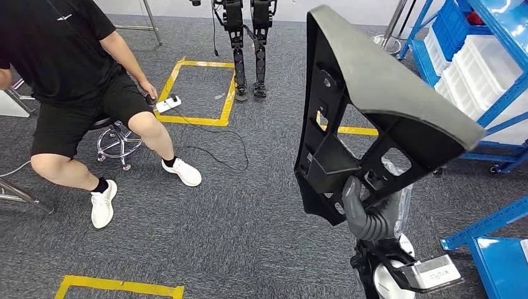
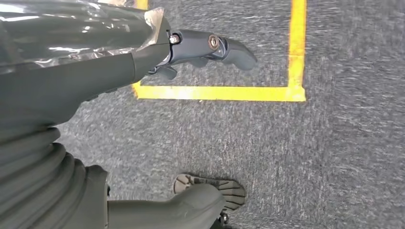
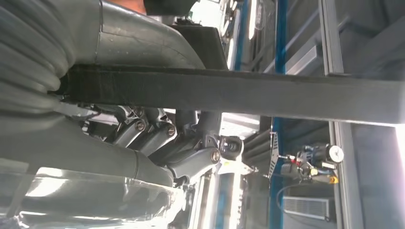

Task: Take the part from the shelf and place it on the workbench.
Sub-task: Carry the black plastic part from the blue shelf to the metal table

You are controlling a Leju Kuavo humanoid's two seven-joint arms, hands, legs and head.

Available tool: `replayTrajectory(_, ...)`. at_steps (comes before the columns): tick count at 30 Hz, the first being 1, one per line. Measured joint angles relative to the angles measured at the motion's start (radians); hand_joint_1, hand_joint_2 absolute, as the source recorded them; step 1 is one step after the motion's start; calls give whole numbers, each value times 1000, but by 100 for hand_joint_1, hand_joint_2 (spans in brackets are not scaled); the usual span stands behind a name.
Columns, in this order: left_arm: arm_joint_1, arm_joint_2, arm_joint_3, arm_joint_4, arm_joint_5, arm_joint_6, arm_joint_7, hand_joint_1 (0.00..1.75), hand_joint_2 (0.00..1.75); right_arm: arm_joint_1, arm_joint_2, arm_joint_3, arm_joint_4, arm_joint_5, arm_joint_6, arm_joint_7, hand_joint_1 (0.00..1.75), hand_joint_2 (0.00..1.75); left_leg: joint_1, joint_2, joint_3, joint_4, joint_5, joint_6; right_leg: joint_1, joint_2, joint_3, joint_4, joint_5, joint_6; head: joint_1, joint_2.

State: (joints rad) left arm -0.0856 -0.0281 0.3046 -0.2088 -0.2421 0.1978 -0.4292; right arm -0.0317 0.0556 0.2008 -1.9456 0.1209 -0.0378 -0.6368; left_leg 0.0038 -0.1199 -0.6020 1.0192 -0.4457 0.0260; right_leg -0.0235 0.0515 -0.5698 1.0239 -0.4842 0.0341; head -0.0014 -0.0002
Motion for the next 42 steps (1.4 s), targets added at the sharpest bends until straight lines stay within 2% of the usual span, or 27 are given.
replayTrajectory(2,4,0,3,0,-1,0,-1,0,175,-18,9,-2,0,-1,0,11,175,175,6,-3,-7,2,-1,-11,0,-18,3,-3,4,-16,-2,0)
replayTrajectory(3,4,0,3,0,-2,0,-1,0,175,-27,14,-2,0,-1,0,15,175,175,7,16,-14,16,-10,-16,-1,-27,4,-4,6,-23,-4,0)
replayTrajectory(4,2,0,4,0,-3,-1,-1,0,175,-34,18,-3,0,-1,0,17,175,175,7,43,-30,50,-30,-20,-2,-37,5,-6,7,-29,-7,0)
replayTrajectory(6,-5,-1,4,-1,-6,-3,-1,0,175,-41,22,-6,-1,0,0,21,175,175,7,98,-88,168,-91,-25,2,-60,8,-7,4,-39,-12,0)
replayTrajectory(8,-10,-1,3,-2,-10,-9,-1,0,175,-42,22,-10,-1,1,0,24,175,175,9,114,-143,272,-127,-28,7,-85,9,-7,1,-44,-12,0)
replayTrajectory(9,-11,-1,3,-2,-13,-11,-2,0,175,-42,22,-12,-1,1,0,25,175,175,9,117,-148,279,-119,-28,9,-96,9,-7,-1,-46,-13,0)
replayTrajectory(10,-11,-1,3,-3,-15,-13,-2,0,175,-42,22,-15,-1,1,0,25,175,175,9,120,-133,247,-95,-26,10,-107,11,-7,-3,-47,-13,0)
replayTrajectory(11,-11,-1,3,-3,-17,-14,-2,0,175,-42,22,-18,-1,0,0,25,175,175,8,133,-100,184,-61,-22,11,-116,14,-7,-5,-46,-13,0)
replayTrajectory(12,-12,0,3,-4,-19,-15,-2,0,175,-41,22,-20,-1,-1,0,25,175,175,4,156,-64,114,-34,-19,14,-124,16,-7,-8,-44,-13,0)
replayTrajectory(14,-14,0,3,-4,-21,-16,-2,0,175,-40,21,-24,-1,-3,-1,22,175,175,-5,187,-18,24,-8,-9,21,-139,20,-7,-14,-36,-11,0)
replayTrajectory(15,-15,0,3,-4,-22,-15,-2,0,175,-38,20,-26,-1,-5,-1,20,175,175,-11,189,-15,14,-10,-5,23,-147,21,-7,-16,-32,-11,0)
replayTrajectory(17,-13,-1,3,-4,-23,-11,-2,0,175,-33,17,-30,0,-6,-2,12,175,175,-11,164,-12,7,-6,4,27,-163,25,-8,-22,-22,-10,0)
replayTrajectory(19,-10,-3,3,-5,-23,-5,-5,0,175,-30,13,-32,0,-8,-6,6,175,175,-6,142,1,-6,0,15,27,-136,18,26,-44,-16,-9,0)
replayTrajectory(21,-10,-6,4,-5,-28,0,-8,0,175,-25,8,-36,1,-12,-11,1,175,175,-2,118,8,-12,4,22,22,-84,-32,135,-90,-22,-5,0)
replayTrajectory(23,-9,-7,4,-5,-34,3,-9,0,175,-16,2,-42,2,-15,-15,-2,175,175,-1,89,8,-11,3,23,21,-63,-100,252,-125,-24,-2,0)
replayTrajectory(24,-8,-8,4,-5,-36,3,-9,0,175,-13,0,-44,2,-15,-16,-3,175,175,-1,74,8,-11,3,23,21,-59,-115,269,-122,-20,-2,0)
replayTrajectory(25,-6,-8,4,-5,-38,3,-9,0,175,-11,-3,-46,3,-16,-16,-4,175,175,-1,59,9,-11,3,23,20,-56,-111,247,-103,-12,-2,0)
replayTrajectory(27,-4,-10,4,-5,-41,4,-9,0,175,-9,-5,-46,3,-16,-17,-6,175,175,-1,30,11,-10,2,20,14,-30,-59,116,-41,5,-1,0)
replayTrajectory(28,-4,-11,4,-5,-41,4,-8,0,175,-8,-6,-46,3,-16,-18,-6,175,175,-3,17,11,-8,0,16,10,-15,-32,55,-15,7,-1,0)
replayTrajectory(30,-2,-11,4,-5,-43,6,-6,0,175,-4,-8,-46,3,-17,-19,-7,175,175,-5,-3,6,-5,-3,7,7,2,-7,-3,7,-2,-1,0)
replayTrajectory(32,4,-11,4,-5,-47,9,-3,0,175,-1,-9,-47,3,-18,-21,-8,175,175,-1,-13,0,-3,-4,-3,8,-15,-3,-6,10,-18,-2,0)
replayTrajectory(34,9,-13,3,-4,-52,12,0,0,175,1,-9,-47,3,-19,-23,-10,175,175,0,24,-12,22,-22,-13,4,-32,1,-9,11,-31,-5,0)
replayTrajectory(36,9,-14,3,-4,-54,13,2,0,175,6,-9,-47,3,-19,-26,-12,175,175,0,86,-60,123,-78,-23,6,-52,4,-11,9,-42,-10,0)
replayTrajectory(38,8,-15,3,-4,-55,14,3,0,175,14,-9,-47,3,-19,-30,-12,175,175,5,112,-127,251,-130,-29,11,-77,5,-11,5,-50,-11,0)
replayTrajectory(39,9,-15,3,-4,-55,14,4,0,175,17,-9,-47,3,-19,-32,-12,175,175,7,115,-143,278,-132,-30,12,-89,6,-11,3,-52,-11,0)
replayTrajectory(40,11,-15,4,-4,-55,14,5,0,175,20,-9,-47,3,-19,-32,-12,175,175,8,117,-144,274,-119,-30,13,-99,7,-11,2,-53,-11,0)
replayTrajectory(42,12,-13,4,-4,-54,15,6,0,175,25,-9,-47,3,-19,-33,-14,175,175,6,139,-85,161,-56,-23,15,-119,13,-11,-3,-51,-11,0)
